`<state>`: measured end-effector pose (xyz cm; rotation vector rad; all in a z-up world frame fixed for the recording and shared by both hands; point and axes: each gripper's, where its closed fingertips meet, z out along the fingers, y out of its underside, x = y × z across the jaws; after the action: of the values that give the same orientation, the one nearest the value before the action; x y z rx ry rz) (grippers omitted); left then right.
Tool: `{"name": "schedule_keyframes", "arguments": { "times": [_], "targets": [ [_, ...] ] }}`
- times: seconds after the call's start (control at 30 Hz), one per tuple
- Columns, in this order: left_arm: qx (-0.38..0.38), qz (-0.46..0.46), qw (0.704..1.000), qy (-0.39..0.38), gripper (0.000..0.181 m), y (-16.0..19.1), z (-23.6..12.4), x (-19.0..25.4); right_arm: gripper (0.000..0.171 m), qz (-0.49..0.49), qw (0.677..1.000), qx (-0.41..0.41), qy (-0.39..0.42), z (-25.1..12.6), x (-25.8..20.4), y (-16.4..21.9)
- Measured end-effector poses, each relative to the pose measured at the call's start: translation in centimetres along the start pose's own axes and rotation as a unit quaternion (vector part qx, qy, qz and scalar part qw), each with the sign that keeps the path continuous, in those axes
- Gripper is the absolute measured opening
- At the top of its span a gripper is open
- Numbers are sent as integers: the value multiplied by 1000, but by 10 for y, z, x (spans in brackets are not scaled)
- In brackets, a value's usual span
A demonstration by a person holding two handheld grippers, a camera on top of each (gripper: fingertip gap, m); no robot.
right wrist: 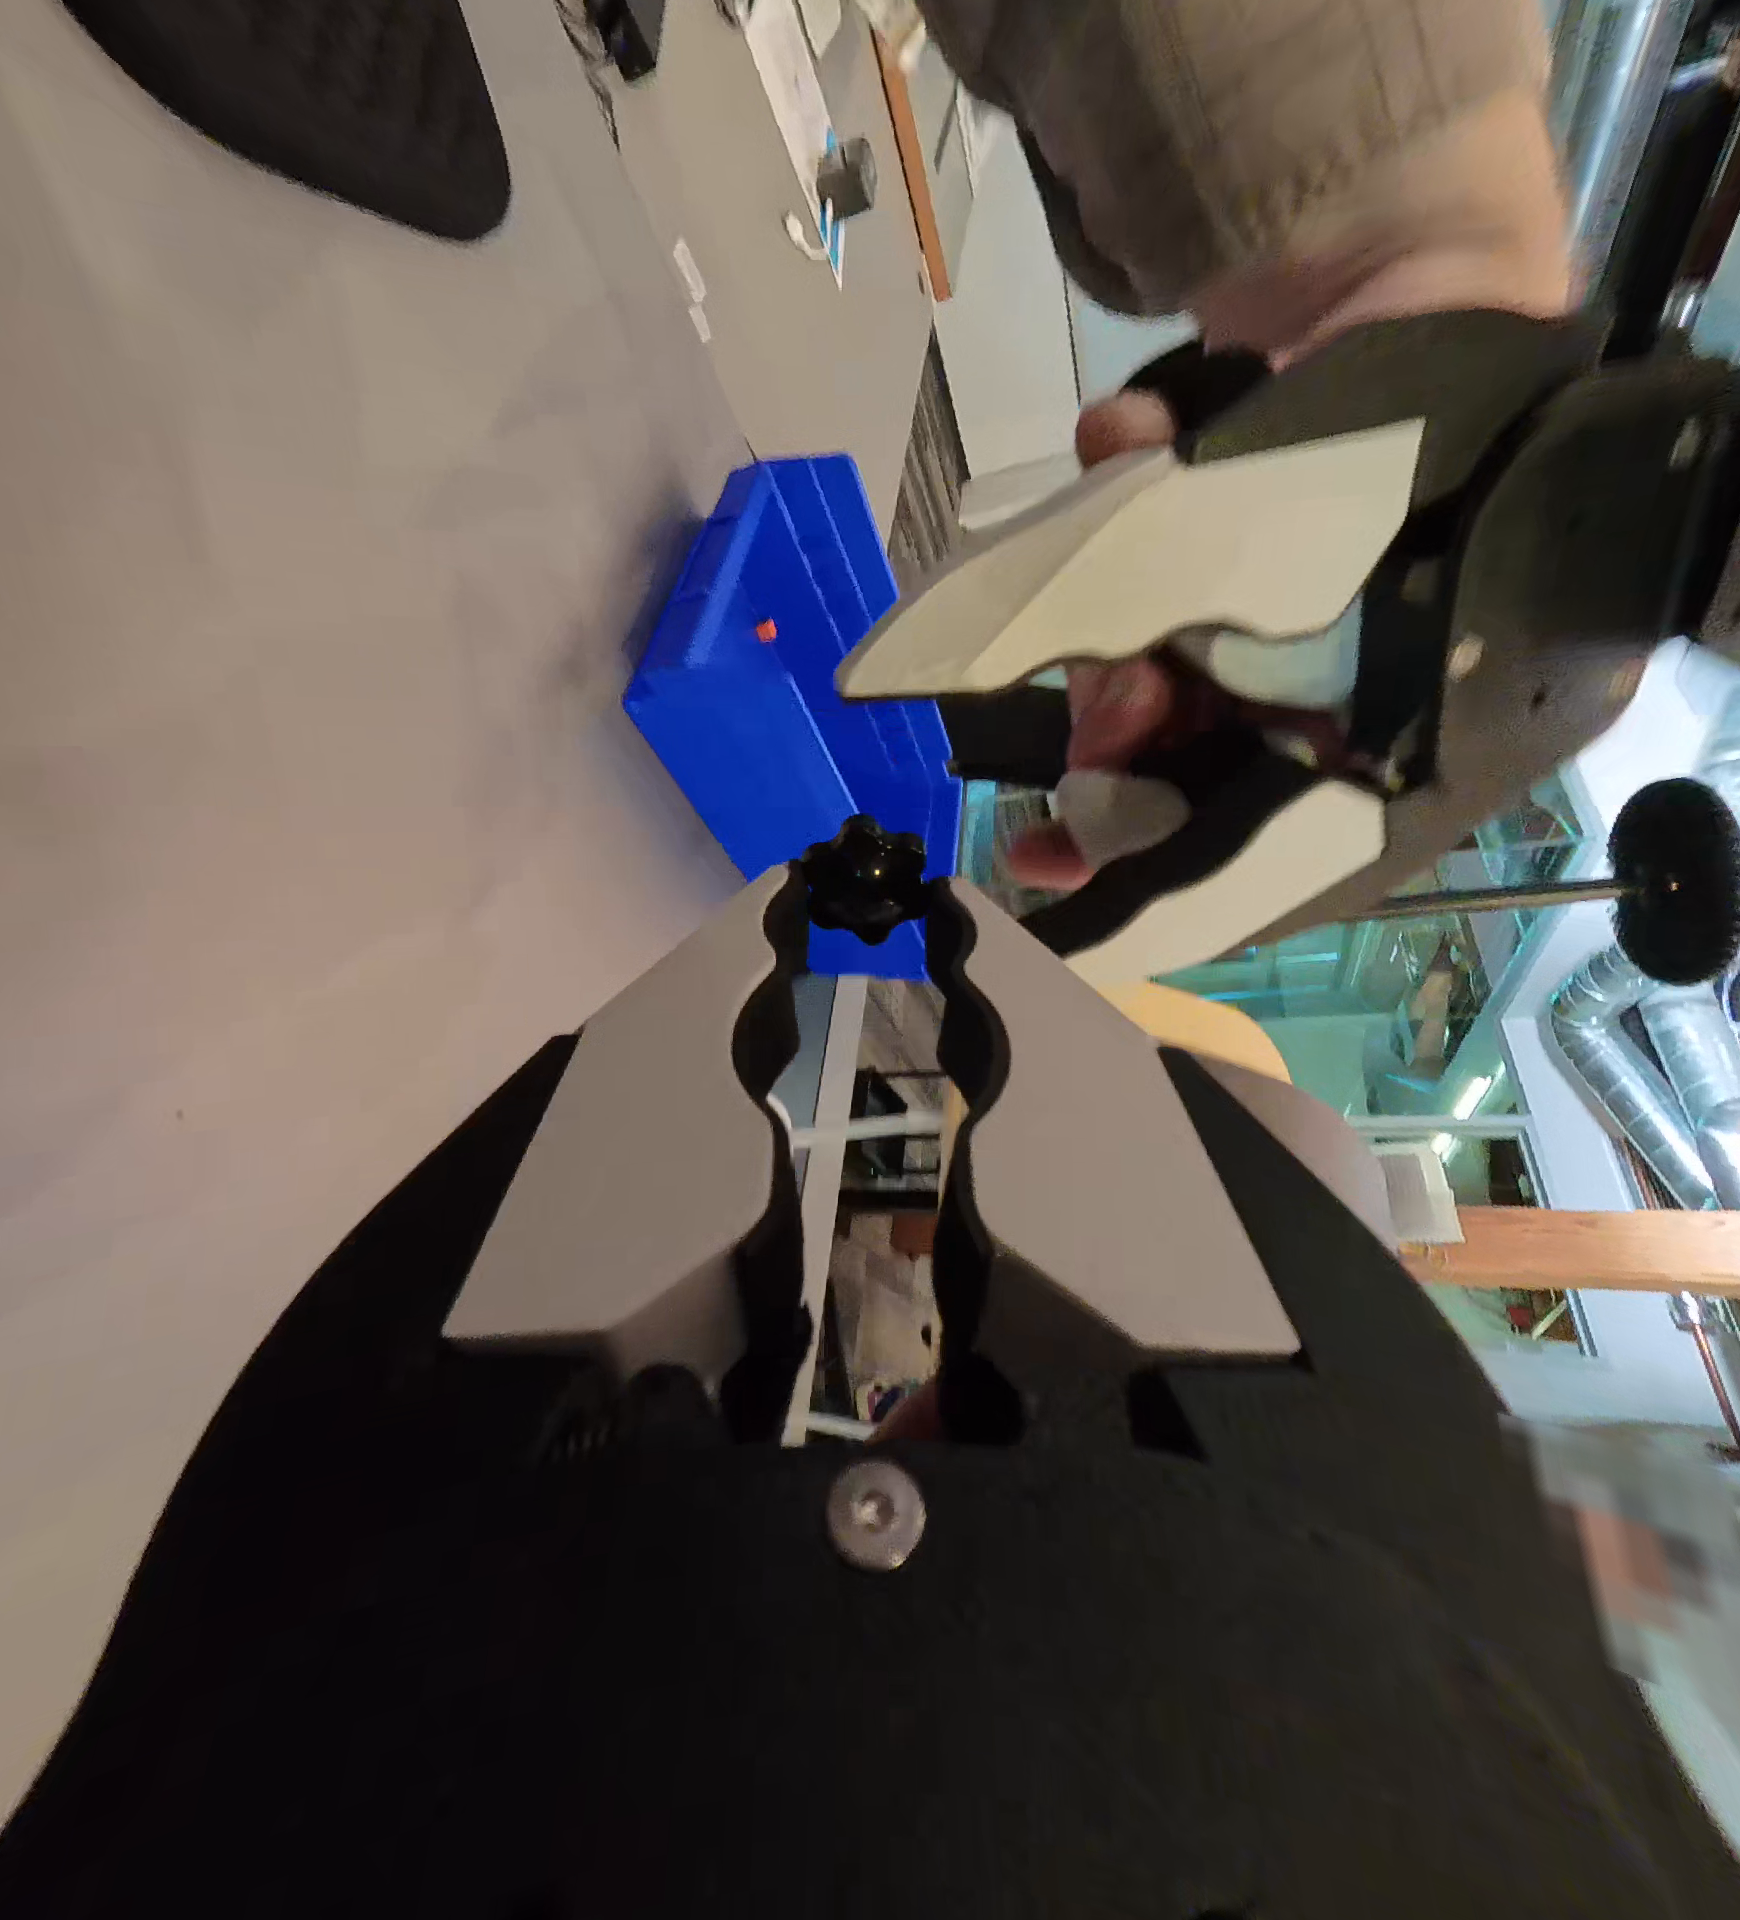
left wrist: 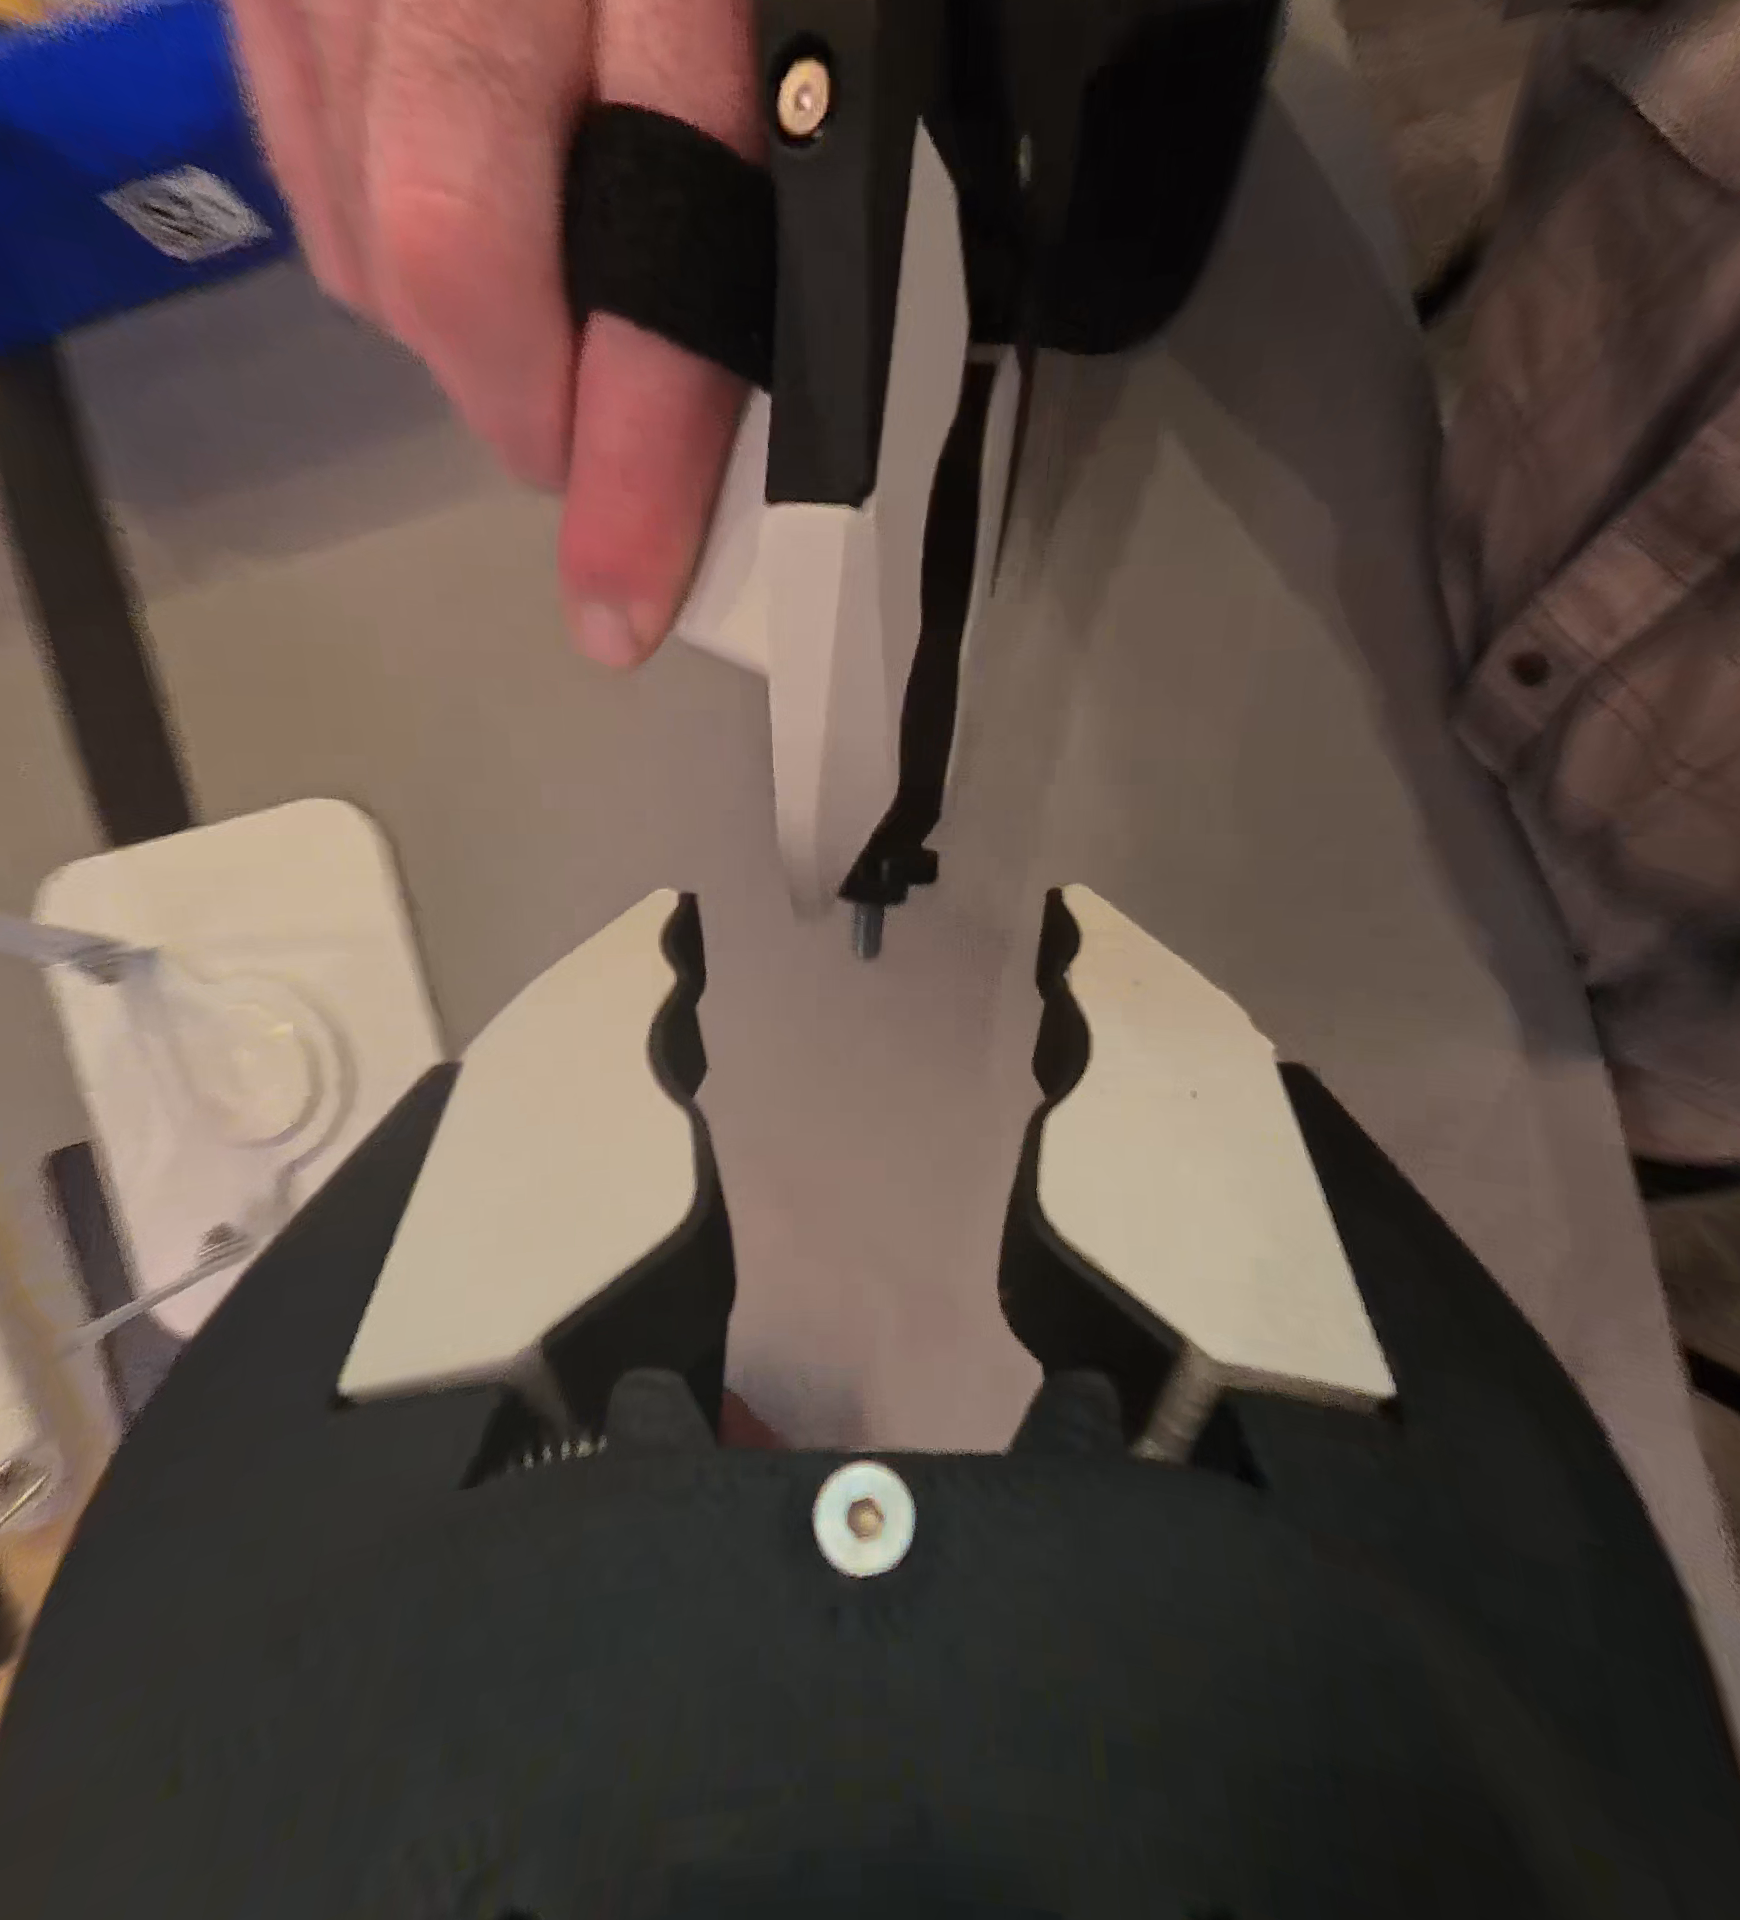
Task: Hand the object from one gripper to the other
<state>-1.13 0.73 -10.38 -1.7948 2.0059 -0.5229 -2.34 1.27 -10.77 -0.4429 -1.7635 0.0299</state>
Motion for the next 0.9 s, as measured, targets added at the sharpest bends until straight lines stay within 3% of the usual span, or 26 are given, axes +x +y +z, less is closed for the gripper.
{"name": "schedule_keyframes", "arguments": {
  "times": [0.1, 0.2, 0.4, 0.63, 0.8, 0.9],
  "targets": [
    [59, -10, 994, -88, 59, -7, -22, -18, 20, 32, 999, -41, 13, -15, 17, 35],
    [90, -12, 979, -184, 48, 2, -38, -33, 20, 74, 987, -131, 51, -46, 45, 99],
    [163, -57, 945, -278, 19, 28, -42, -39, 20, 191, 913, -327, 150, -157, 75, 241],
    [156, -104, 934, -304, 19, 65, -9, -40, 21, 375, 779, -489, 119, -262, 1, 354],
    [127, -118, 938, -300, 20, 84, 15, -39, 20, 459, 701, -541, 76, -288, -55, 388],
    [116, -124, 939, -299, 21, 91, 23, -36, 20, 477, 685, -546, 68, -288, -71, 398]
  ]
}}
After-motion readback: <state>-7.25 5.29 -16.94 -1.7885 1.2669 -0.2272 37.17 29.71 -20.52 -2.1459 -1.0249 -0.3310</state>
